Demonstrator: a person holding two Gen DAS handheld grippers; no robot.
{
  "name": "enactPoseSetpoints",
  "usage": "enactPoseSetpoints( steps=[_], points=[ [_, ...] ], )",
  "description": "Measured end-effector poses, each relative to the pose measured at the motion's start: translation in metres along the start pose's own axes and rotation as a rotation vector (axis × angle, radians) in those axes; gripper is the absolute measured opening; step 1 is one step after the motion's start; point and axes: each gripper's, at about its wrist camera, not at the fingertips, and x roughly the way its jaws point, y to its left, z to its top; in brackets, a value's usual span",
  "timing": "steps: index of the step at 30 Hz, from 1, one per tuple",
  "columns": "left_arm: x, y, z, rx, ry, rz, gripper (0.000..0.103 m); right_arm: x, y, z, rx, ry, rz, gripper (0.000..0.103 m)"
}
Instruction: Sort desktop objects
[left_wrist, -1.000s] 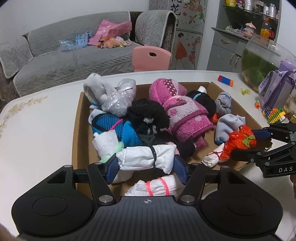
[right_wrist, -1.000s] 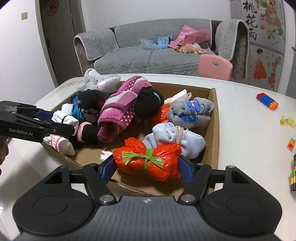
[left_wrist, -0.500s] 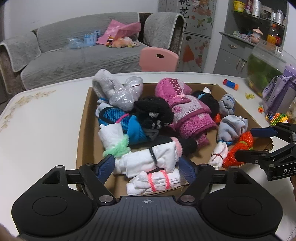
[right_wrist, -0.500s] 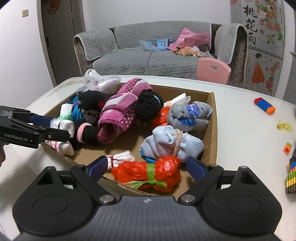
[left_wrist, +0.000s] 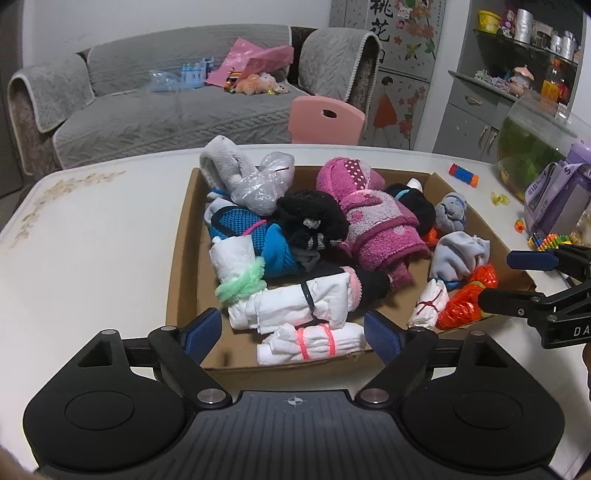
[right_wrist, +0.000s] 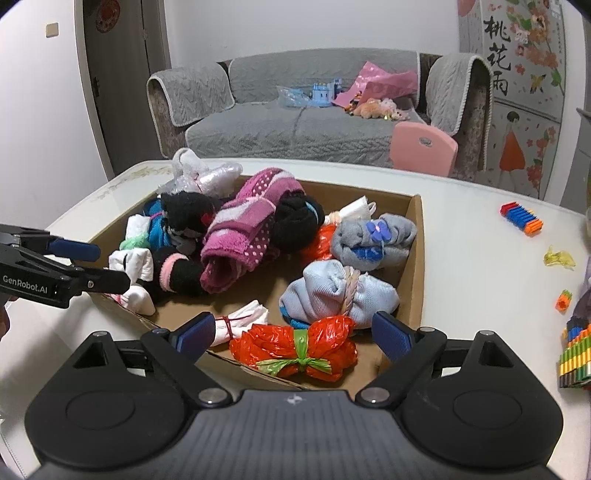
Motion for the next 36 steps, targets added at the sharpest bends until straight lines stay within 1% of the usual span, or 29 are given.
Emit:
enactPoseSetpoints(
  steps=[6, 9, 13, 16, 18, 20, 24, 26, 29, 32, 36],
  points=[
    [-0.017, -0.002, -0.006, -0.013, -0.016, -0.002, 0.090, -0.015, 0.001, 0.001, 0.003, -0.028, 0.000, 0.091],
    [-0.028, -0.006, -0.010, -0.014, -0.032, 0.018, 0.091, -0.025, 0.000, 0.000, 0.013, -0.051, 0.002, 0.092],
    [-0.045, -0.018, -0.015, 0.033, -0.058, 0.062, 0.091, -0.040, 0.000, -0.006, 0.044, -0.082, 0.022, 0.092],
    [-0.057, -0.029, -0.021, 0.086, -0.107, 0.094, 0.094, -0.051, 0.002, -0.012, 0.060, -0.100, 0.038, 0.092],
    [-0.063, -0.036, -0.026, 0.116, -0.127, 0.105, 0.095, -0.058, 0.005, -0.015, 0.064, -0.114, 0.045, 0.092],
    [-0.066, -0.042, -0.028, 0.125, -0.143, 0.114, 0.096, -0.064, 0.008, -0.016, 0.067, -0.123, 0.055, 0.093],
    [-0.073, -0.046, -0.030, 0.109, -0.153, 0.101, 0.098, -0.074, 0.016, -0.018, 0.057, -0.139, 0.071, 0.093],
    [-0.078, -0.046, -0.030, 0.091, -0.154, 0.075, 0.102, -0.078, 0.019, -0.019, 0.054, -0.146, 0.077, 0.093],
    [-0.085, -0.046, -0.032, 0.070, -0.172, 0.065, 0.102, -0.083, 0.022, -0.021, 0.054, -0.154, 0.085, 0.094],
    [-0.090, -0.046, -0.033, 0.057, -0.181, 0.038, 0.102, -0.086, 0.025, -0.022, 0.051, -0.160, 0.088, 0.094],
    [-0.097, -0.050, -0.030, 0.060, -0.197, 0.046, 0.102, -0.092, 0.029, -0.021, 0.046, -0.174, 0.092, 0.094]
  ],
)
